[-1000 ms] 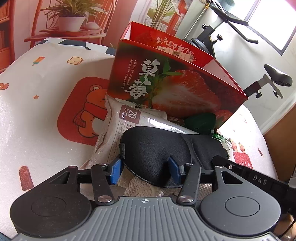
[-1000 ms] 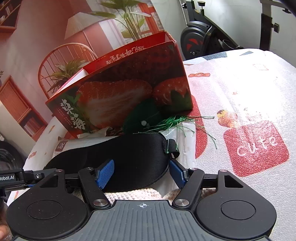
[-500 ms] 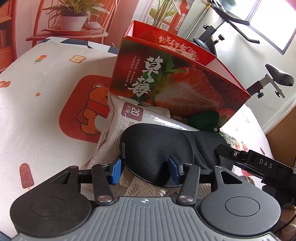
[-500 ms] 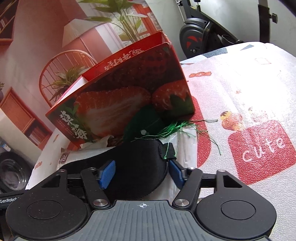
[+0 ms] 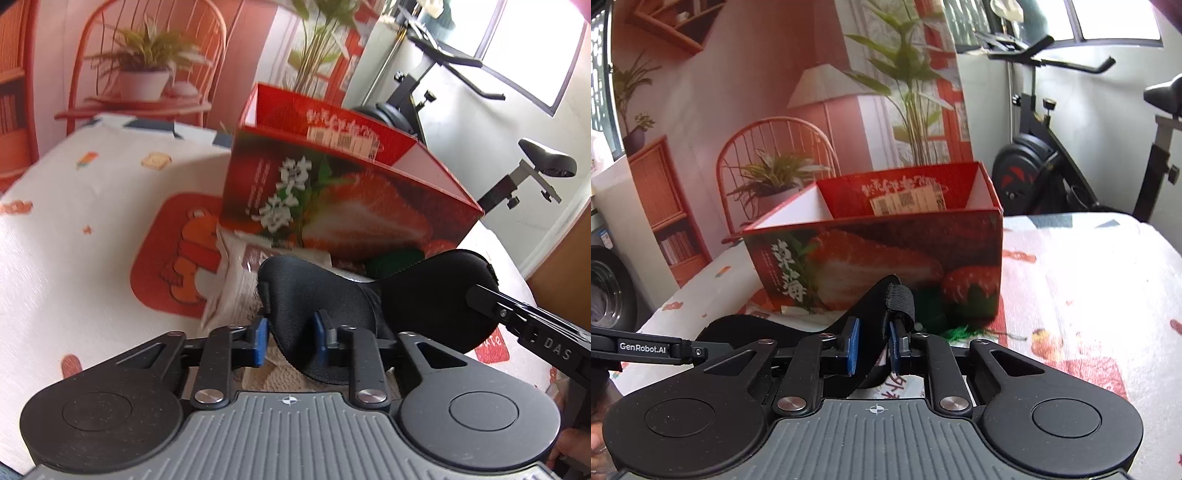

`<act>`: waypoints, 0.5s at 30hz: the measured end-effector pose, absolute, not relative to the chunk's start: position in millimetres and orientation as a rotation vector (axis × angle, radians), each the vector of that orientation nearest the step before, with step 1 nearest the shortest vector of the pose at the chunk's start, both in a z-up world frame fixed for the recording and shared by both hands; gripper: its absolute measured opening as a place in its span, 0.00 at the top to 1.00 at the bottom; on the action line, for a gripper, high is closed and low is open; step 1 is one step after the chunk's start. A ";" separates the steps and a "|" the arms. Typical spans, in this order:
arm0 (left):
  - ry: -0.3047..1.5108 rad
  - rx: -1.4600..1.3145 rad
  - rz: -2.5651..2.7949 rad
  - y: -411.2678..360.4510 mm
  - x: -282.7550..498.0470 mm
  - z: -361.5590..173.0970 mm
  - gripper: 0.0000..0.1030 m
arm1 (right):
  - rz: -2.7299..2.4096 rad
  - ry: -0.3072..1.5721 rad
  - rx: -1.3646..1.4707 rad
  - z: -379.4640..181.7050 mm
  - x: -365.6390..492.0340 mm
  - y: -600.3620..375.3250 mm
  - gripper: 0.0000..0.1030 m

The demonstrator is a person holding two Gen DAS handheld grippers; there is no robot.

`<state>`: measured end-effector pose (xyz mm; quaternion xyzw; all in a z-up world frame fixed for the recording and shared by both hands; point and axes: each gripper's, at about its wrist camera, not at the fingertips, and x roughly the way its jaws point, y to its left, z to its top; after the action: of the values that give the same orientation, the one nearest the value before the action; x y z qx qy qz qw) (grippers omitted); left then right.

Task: Organize soft objects
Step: 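Lift the black eye mask with both grippers and carry it into the box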

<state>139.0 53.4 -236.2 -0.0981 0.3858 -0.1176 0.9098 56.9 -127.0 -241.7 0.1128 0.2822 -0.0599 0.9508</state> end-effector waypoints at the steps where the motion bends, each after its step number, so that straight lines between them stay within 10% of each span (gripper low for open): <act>1: 0.785 -0.197 -0.238 53.8 138.0 -234.5 0.79 | -0.118 0.569 0.228 -239.4 56.1 -126.4 0.86; 15: 0.726 -0.185 -0.247 52.6 132.8 -226.9 0.86 | -0.124 0.594 0.218 -242.9 52.0 -125.5 0.87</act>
<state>132.8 52.6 -226.9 -0.0902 0.3538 -0.1203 0.9232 52.0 -125.5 -242.9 0.1073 0.2917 -0.0608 0.9485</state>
